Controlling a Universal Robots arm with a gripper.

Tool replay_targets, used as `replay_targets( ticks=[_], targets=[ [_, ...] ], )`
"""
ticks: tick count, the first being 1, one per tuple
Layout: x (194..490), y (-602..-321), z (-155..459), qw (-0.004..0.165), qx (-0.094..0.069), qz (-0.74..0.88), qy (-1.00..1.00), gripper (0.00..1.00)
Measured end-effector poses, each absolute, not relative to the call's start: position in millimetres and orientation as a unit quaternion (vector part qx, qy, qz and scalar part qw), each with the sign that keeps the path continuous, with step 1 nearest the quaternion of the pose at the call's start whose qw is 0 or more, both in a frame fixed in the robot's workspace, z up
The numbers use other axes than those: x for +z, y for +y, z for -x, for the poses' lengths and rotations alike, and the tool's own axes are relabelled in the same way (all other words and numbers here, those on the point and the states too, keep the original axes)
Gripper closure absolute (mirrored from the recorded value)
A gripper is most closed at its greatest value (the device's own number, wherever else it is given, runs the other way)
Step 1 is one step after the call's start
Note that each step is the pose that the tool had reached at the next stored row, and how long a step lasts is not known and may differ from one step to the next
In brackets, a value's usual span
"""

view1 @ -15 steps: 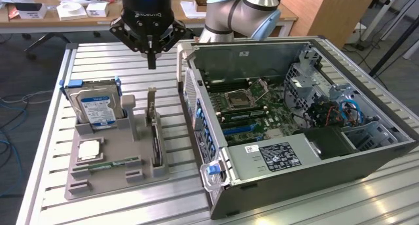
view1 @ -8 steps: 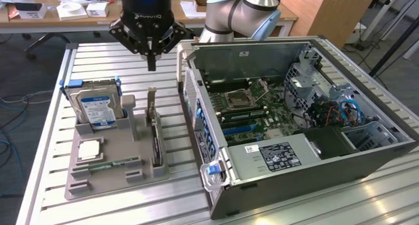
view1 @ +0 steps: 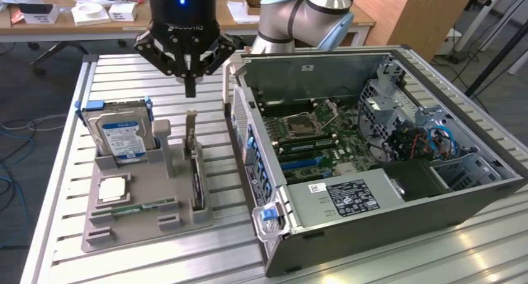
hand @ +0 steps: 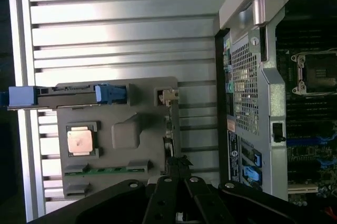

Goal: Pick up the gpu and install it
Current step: 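Reach for the gpu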

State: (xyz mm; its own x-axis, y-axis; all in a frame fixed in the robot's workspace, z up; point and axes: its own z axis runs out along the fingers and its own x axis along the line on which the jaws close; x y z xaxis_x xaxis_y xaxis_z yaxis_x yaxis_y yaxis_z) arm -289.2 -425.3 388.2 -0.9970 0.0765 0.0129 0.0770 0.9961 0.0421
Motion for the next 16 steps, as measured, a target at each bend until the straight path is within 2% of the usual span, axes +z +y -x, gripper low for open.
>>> replay_targets(
  ticks=[16],
  targets=[
    [388,-455,290,0.006,-0.021,0.038,-0.999,0.9]
  ],
)
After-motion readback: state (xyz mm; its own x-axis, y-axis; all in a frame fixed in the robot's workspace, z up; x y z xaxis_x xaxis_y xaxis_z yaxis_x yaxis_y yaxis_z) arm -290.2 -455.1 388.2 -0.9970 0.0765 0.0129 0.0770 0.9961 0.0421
